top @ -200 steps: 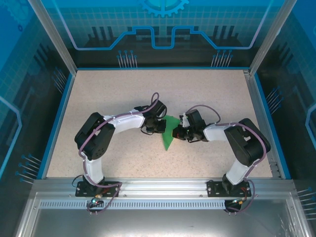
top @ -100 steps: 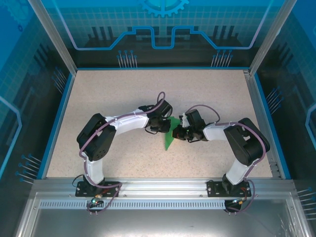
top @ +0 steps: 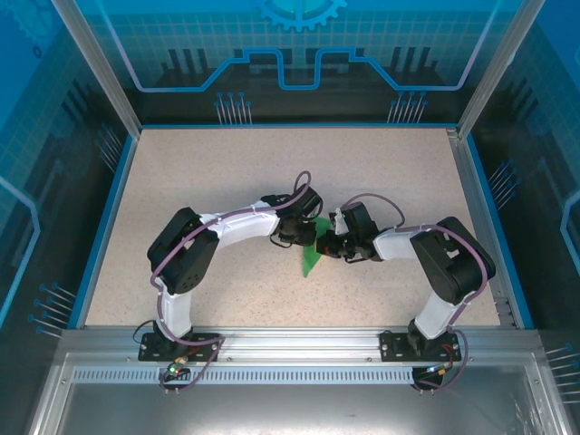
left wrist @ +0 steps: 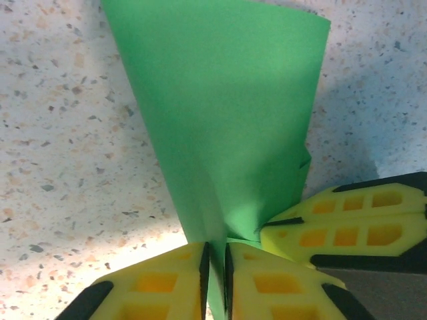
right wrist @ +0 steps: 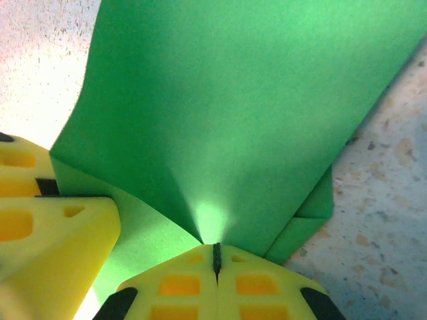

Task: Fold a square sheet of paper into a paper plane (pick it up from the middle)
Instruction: Fold the wing for the fifth time at the center of the table.

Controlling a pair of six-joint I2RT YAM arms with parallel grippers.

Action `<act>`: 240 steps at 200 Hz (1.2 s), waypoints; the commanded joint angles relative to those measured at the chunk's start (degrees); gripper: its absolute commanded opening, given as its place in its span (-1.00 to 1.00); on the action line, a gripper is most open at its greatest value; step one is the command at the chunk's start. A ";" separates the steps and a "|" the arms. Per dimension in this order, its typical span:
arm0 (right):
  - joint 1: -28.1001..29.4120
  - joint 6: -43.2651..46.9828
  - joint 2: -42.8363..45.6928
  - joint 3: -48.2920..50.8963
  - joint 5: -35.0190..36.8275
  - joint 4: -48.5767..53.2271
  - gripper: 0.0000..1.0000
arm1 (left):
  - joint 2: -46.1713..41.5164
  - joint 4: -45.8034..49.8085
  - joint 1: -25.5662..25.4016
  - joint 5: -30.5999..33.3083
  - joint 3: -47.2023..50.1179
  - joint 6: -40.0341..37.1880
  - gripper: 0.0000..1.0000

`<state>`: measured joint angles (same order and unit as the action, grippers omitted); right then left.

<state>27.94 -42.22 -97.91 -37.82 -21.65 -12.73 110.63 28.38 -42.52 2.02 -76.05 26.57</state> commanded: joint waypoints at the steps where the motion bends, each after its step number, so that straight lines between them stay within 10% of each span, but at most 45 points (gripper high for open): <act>1: -0.81 0.20 -0.62 0.82 -0.39 1.66 -1.00 | 0.31 1.88 0.42 0.95 -1.20 0.43 -0.49; 140: -1.24 0.23 -0.77 1.44 -0.67 1.39 -1.00 | -9.72 -13.78 3.61 -14.76 15.11 8.47 -0.18; 240: -1.34 0.13 -0.26 1.44 -0.94 1.63 -1.00 | -9.95 -11.98 3.60 -11.73 16.92 7.59 -0.76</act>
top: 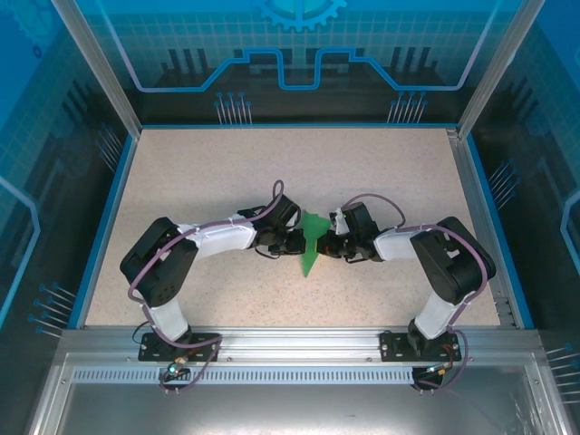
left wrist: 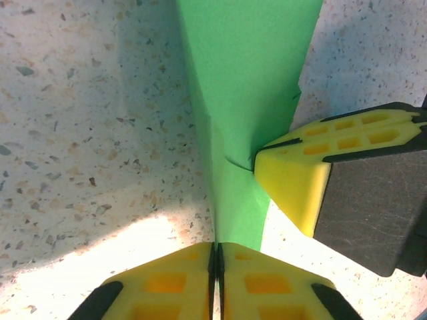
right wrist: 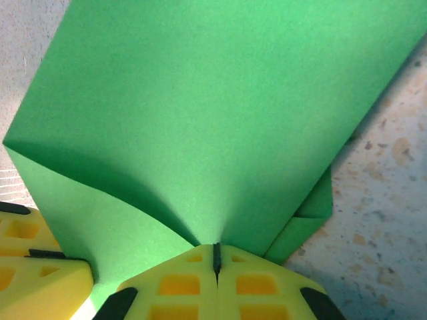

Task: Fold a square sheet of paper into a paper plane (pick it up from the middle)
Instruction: Fold the wing for the fifth time at the center of the table.

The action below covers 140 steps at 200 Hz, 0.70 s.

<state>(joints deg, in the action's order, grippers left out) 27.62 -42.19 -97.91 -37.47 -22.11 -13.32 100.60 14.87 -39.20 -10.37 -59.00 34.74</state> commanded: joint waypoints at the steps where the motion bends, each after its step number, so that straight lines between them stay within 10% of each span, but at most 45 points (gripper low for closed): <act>1: -1.00 0.06 -0.22 1.09 -0.48 2.24 -1.00 | 0.10 1.59 0.27 0.77 -0.14 -0.61 -0.76; 140: 0.36 -0.34 4.72 0.48 -2.05 1.86 -1.00 | 3.46 7.73 -0.42 8.69 -4.67 -3.13 -0.94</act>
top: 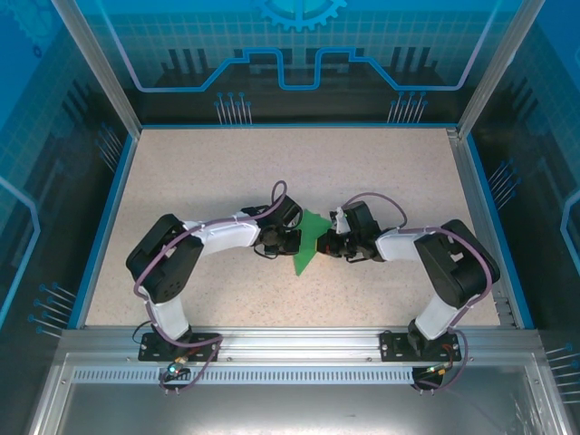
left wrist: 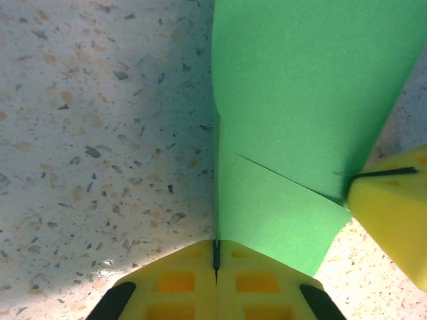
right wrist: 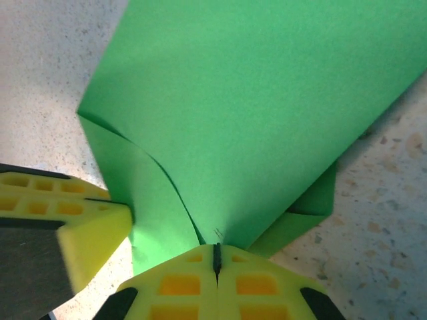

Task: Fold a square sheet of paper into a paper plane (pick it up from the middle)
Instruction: Fold the wing for the fifth time at the center of the table.

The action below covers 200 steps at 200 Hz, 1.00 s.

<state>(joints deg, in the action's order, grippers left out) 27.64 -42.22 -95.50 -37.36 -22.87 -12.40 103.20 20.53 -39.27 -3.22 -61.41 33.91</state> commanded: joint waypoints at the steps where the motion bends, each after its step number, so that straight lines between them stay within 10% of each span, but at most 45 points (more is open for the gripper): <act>1: 0.41 -0.32 2.41 0.37 -1.29 0.92 -1.00 | 0.91 2.10 -0.37 1.59 -2.33 -2.33 -0.94; 200: 3.47 3.11 -3.69 -2.90 4.32 7.43 -1.00 | 3.59 6.20 -2.74 -0.59 -8.55 -4.55 -0.93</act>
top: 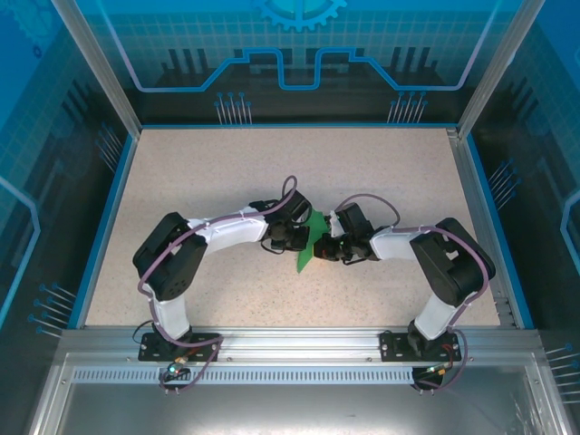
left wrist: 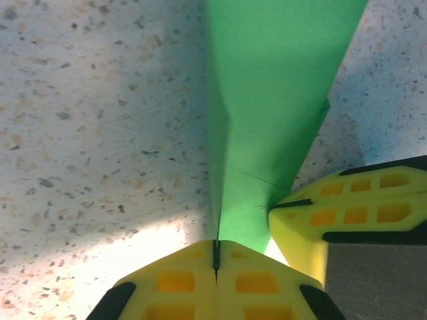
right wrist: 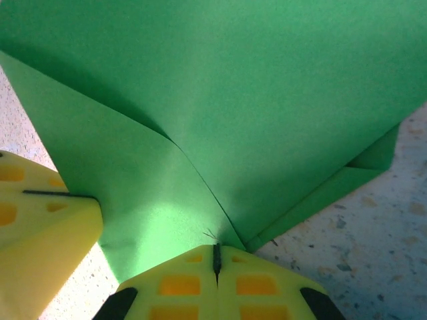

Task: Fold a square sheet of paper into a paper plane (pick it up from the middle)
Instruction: Fold the wing for the fifth time at the center of the table.

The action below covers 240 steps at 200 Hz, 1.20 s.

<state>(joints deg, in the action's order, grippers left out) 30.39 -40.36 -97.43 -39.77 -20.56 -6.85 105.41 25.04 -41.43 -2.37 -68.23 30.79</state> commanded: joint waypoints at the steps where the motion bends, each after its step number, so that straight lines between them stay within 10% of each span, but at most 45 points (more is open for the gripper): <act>1: 0.72 1.25 -1.74 -0.49 2.01 1.86 -1.00 | 1.38 1.64 -0.62 -1.51 -1.78 -1.43 -0.93; 240: -0.11 -0.32 -2.46 3.72 -0.23 -5.54 -1.00 | 5.42 -3.34 -0.96 -6.59 -4.46 3.18 -0.92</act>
<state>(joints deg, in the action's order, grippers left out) 29.93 -40.91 -97.69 -37.56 -22.09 -11.66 108.88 23.33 -41.95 -7.35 -71.22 33.54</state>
